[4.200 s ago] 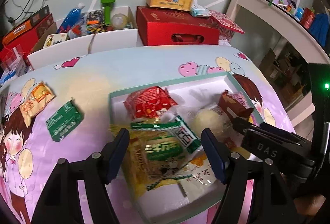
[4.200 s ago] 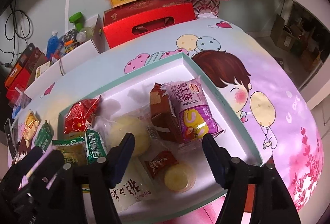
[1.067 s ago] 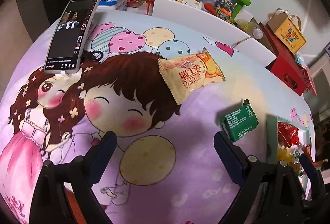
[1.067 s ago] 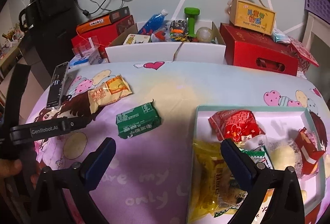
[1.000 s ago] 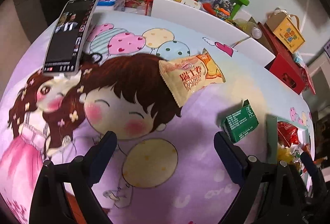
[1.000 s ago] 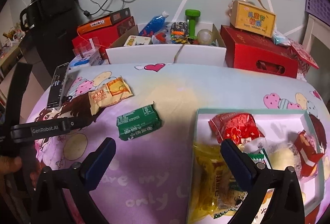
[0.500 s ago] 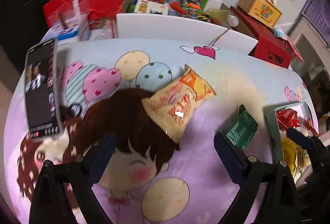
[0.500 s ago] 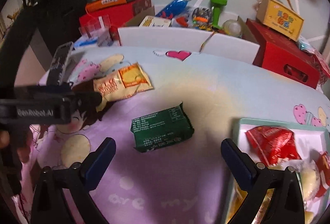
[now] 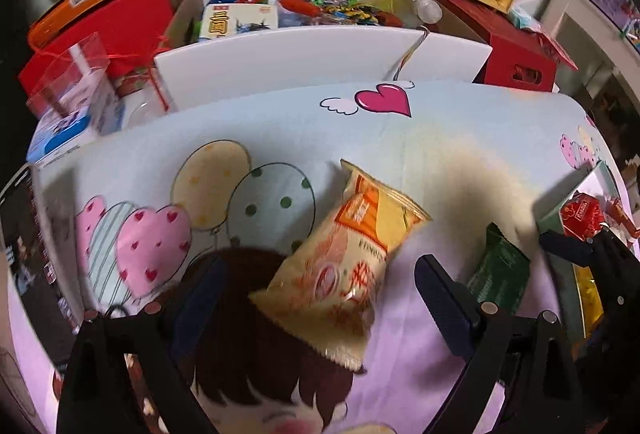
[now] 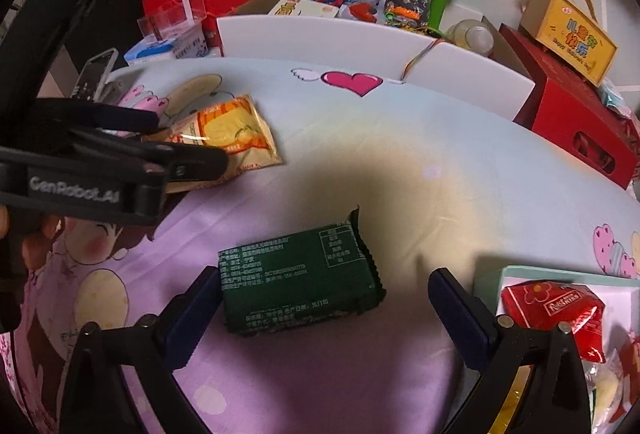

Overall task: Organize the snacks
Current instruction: 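Grasp the dark green block pack with the right tool while the left tool grasps the yellow bread bag, then carry the green block pack and yellow bread bag over the tray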

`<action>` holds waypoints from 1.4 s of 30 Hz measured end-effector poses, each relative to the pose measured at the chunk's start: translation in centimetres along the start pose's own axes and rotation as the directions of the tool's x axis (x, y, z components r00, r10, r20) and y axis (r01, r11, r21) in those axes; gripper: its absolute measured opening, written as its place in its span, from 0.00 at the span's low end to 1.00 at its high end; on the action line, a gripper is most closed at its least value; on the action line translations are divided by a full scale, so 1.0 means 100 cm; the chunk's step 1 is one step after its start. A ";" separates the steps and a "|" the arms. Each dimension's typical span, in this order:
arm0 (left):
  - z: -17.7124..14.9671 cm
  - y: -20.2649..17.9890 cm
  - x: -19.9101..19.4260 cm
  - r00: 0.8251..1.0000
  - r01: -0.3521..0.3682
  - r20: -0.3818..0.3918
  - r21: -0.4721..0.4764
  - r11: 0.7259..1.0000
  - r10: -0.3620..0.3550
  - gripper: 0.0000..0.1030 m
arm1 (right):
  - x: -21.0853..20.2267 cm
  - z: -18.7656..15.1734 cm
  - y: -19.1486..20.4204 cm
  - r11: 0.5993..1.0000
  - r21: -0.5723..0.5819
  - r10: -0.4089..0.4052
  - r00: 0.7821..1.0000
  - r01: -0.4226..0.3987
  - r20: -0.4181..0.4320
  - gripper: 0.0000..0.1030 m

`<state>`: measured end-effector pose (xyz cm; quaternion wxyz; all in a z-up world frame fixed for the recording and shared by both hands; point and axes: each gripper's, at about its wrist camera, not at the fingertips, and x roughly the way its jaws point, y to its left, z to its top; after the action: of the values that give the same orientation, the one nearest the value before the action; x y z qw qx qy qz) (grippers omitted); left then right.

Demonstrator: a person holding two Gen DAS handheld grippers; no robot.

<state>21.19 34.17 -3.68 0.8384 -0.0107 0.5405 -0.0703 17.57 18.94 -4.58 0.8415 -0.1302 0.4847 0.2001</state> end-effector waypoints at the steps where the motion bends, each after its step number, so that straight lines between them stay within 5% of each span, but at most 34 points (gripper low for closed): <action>1: 0.000 0.000 0.003 1.000 0.001 -0.004 0.004 1.000 -0.001 0.92 | 0.001 0.000 0.001 1.000 -0.003 0.002 1.000 -0.002 -0.003 1.00; 10: 0.003 -0.007 0.018 1.000 0.006 -0.013 0.035 0.999 -0.005 0.85 | 0.003 0.002 0.007 0.999 -0.025 0.023 1.000 -0.023 0.003 0.90; 13: 0.003 -0.009 0.016 1.000 -0.002 -0.005 0.043 0.999 0.002 0.76 | 0.002 0.001 0.008 0.999 -0.024 0.029 1.000 -0.029 0.009 0.86; 15: 0.003 -0.009 0.014 1.000 0.002 0.000 0.046 0.999 -0.002 0.71 | 0.002 0.001 0.008 0.999 -0.020 0.047 0.999 -0.047 0.005 0.72; 17: 0.003 -0.012 0.012 1.000 0.014 0.012 0.051 0.999 -0.014 0.51 | 0.001 0.000 0.010 0.999 -0.024 0.041 0.999 -0.041 0.009 0.70; 18: 0.003 -0.013 0.011 1.000 0.011 0.018 0.054 0.998 -0.012 0.49 | 0.000 0.000 0.011 0.999 -0.031 0.035 0.999 -0.035 0.015 0.69; 28: -0.007 -0.017 -0.003 0.998 0.006 0.068 0.003 1.000 -0.006 0.45 | -0.011 -0.008 0.008 0.999 0.000 0.032 0.999 -0.032 0.040 0.68; 42: -0.034 -0.022 -0.063 0.973 0.075 0.232 -0.217 0.973 -0.024 0.43 | -0.062 -0.021 -0.007 0.997 0.079 -0.004 0.993 -0.005 0.120 0.68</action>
<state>15.31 33.00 0.86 0.8861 -0.1269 0.4449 -0.0281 13.49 16.13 -0.21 0.8736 -0.0842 0.4408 0.1883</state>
